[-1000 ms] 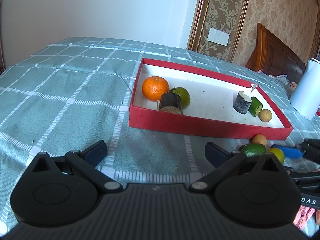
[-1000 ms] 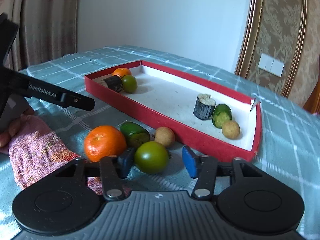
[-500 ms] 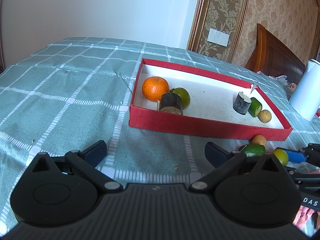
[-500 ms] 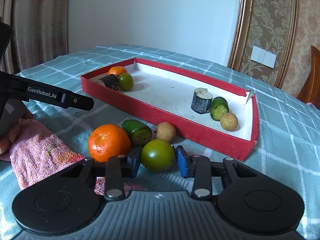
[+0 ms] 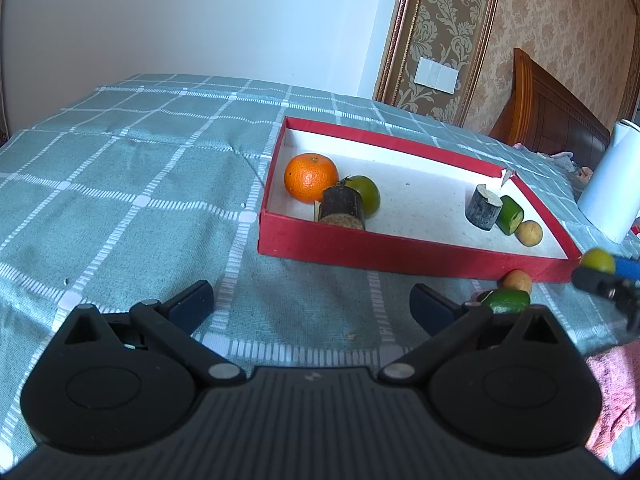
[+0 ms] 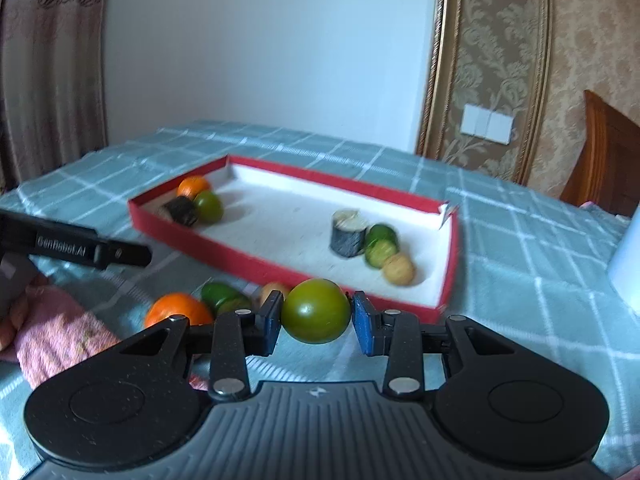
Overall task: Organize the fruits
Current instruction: 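Carry the green tomato into the tray and open the right tool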
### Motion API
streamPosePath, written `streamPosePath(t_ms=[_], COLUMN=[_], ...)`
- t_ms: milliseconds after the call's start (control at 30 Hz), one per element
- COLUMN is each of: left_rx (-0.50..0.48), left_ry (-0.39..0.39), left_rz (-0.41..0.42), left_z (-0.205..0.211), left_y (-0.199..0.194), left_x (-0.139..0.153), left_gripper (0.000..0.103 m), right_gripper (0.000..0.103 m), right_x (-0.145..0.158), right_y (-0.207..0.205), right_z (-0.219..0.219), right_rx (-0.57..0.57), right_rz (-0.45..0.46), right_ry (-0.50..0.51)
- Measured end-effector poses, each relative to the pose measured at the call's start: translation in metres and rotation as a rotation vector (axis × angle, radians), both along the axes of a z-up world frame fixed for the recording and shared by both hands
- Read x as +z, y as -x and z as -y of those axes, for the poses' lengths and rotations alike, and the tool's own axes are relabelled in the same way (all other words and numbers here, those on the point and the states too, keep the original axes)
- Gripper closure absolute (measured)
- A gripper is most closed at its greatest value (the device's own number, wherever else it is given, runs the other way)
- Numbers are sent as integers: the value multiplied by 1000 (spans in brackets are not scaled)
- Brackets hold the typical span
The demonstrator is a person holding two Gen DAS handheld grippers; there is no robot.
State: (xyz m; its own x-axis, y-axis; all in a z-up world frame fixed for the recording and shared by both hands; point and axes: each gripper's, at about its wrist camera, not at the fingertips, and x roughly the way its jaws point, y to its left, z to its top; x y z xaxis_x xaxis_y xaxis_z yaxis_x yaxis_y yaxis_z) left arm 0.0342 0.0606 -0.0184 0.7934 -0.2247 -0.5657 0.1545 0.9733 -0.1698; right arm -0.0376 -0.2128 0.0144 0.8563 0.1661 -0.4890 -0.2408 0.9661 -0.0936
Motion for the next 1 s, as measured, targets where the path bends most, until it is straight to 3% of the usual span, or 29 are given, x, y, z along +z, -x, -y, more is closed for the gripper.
streamPosePath(t_ms=[433,1000], left_rx=[0,0], left_ry=[3,6], left_rz=[1,2], left_z=[0,0], left_y=[0,1], left_x=[0,0], left_gripper=[0,0], right_gripper=[66,66], right_x=[8,-22], right_y=[-46,-101], right_z=[4,-13], right_rx=[-85,-113], right_rz=[13,-96], right_ry=[-25,13])
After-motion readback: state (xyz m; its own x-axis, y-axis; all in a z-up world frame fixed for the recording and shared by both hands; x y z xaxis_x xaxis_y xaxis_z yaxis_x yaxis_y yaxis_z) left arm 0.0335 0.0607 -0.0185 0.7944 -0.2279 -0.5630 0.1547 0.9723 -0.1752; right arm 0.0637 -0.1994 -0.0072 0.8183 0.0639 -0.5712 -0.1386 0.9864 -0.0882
